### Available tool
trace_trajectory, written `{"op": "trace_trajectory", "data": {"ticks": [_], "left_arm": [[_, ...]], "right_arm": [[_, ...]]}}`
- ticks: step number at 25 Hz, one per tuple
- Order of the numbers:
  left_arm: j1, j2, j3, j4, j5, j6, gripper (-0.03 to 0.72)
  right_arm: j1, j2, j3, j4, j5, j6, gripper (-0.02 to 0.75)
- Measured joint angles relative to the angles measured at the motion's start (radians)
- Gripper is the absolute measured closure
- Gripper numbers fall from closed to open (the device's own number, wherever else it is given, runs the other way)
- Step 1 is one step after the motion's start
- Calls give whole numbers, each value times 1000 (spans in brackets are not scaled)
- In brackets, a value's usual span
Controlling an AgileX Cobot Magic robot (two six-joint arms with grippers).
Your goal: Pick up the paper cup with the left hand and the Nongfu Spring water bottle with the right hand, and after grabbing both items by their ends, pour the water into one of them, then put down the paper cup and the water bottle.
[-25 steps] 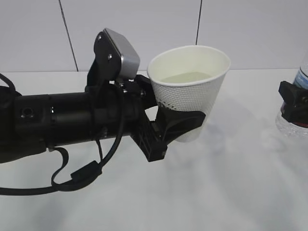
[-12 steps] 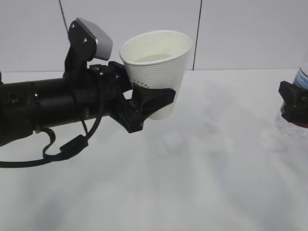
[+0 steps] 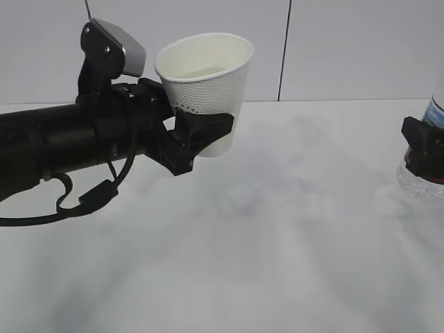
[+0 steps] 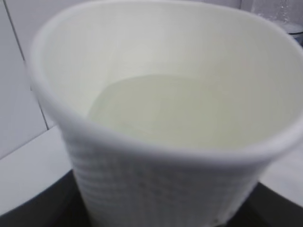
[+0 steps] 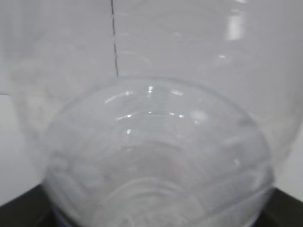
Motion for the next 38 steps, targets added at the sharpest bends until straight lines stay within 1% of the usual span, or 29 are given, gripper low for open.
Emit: {"op": "trace_trajectory", "data": {"ticks": [6,10,18,29,33,38], "left_arm": [[1,0,0,-175,1,158,202],[2,0,0,-266,6,230,202],[2,0,0,-388,11,319,202],[5,0,0,-481,15,386,202],[32,0,0,-486,19,395,202],[83,0,0,-492,51,397,202]], "right_arm": [[0,0,0,0,0,0,218],[0,0,0,0,0,0,218],[0,0,0,0,0,0,218],[0,0,0,0,0,0,218],[0,0,0,0,0,0,218],[0,0,0,0,0,0,218]]}}
